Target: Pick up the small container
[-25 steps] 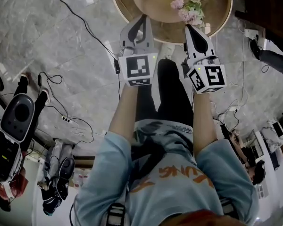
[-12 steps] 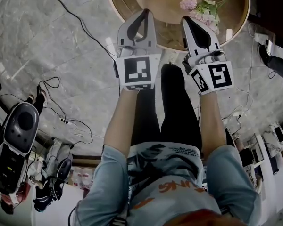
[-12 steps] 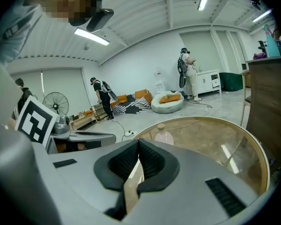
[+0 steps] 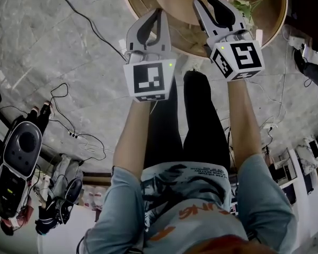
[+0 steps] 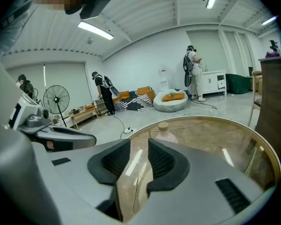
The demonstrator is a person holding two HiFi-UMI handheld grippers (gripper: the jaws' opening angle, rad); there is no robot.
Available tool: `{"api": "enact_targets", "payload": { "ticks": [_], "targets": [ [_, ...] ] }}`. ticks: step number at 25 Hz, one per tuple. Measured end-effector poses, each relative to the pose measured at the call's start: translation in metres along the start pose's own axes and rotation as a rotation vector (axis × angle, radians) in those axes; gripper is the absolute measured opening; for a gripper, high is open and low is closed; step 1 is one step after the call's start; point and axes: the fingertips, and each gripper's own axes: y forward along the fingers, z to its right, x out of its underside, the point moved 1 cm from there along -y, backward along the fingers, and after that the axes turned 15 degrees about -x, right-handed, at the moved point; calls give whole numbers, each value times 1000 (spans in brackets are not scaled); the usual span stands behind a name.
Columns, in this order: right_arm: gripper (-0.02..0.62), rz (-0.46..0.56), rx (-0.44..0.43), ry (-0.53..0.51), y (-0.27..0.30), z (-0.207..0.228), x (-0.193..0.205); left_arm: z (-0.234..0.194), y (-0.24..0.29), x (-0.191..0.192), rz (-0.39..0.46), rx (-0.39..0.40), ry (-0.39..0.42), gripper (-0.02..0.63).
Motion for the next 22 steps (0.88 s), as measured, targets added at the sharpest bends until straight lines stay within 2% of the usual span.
{"api": "enact_targets", "payload": {
  "ticks": [2,6,11,15,18,22],
  "targets": [
    [163,-18,0,-7,12,8,4,-2,4,-1,-1,4,-10,23],
    [186,-38,32,-59,31,23,4,-7,10,1,-7,10,-21,23],
    [192,-20,95,-54,58,54,2,-8,20,7,-26,26,-16,23],
    [232,-6,158,-44,79,76,0,-11,32,8,-38,41,-16,23],
    [232,-1,200,-54,84,87,0,-9,39,9,-46,50,-17,23],
    [230,5,197,-85,94,91,-2,-15,41,7,-49,47,-22,23]
  ]
}}
